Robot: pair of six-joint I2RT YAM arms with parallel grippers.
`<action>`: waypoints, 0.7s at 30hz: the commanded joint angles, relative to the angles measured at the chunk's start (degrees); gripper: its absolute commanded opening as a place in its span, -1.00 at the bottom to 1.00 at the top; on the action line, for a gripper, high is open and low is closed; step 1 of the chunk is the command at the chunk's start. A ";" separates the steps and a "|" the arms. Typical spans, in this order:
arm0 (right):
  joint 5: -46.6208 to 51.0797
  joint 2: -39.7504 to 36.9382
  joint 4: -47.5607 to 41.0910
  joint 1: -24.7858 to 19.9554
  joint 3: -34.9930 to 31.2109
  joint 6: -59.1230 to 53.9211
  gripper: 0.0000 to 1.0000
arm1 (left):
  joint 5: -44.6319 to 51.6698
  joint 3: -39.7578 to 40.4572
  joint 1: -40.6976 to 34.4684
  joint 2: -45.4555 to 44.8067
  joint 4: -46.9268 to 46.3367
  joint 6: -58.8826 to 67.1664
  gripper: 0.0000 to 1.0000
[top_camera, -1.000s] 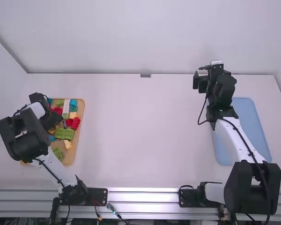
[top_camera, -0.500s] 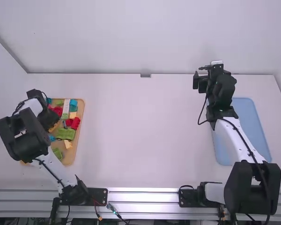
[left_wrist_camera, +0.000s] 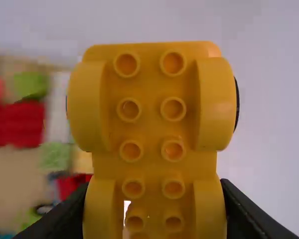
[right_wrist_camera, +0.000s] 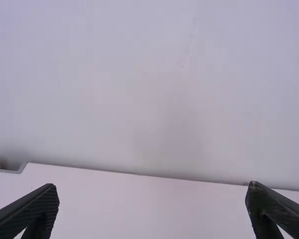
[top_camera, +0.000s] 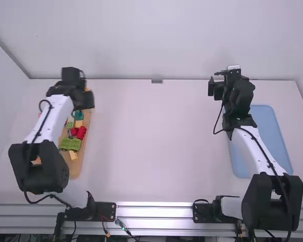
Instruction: Assemble lego blocks to make yellow taxi
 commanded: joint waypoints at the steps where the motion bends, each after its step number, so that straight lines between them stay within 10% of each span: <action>1: -0.02 0.55 -0.26 -0.15 2.14 0.37 0.98 | 2.84 0.04 -7.32 0.07 -1.99 13.88 -0.55; 7: -0.07 0.55 -0.66 -0.20 2.14 0.17 0.98 | 3.13 0.04 -24.48 4.31 -3.56 28.09 -0.97; 21: -0.02 0.55 -0.72 -0.20 2.14 0.35 0.98 | 2.58 -0.35 -46.97 19.63 -4.50 50.14 -0.97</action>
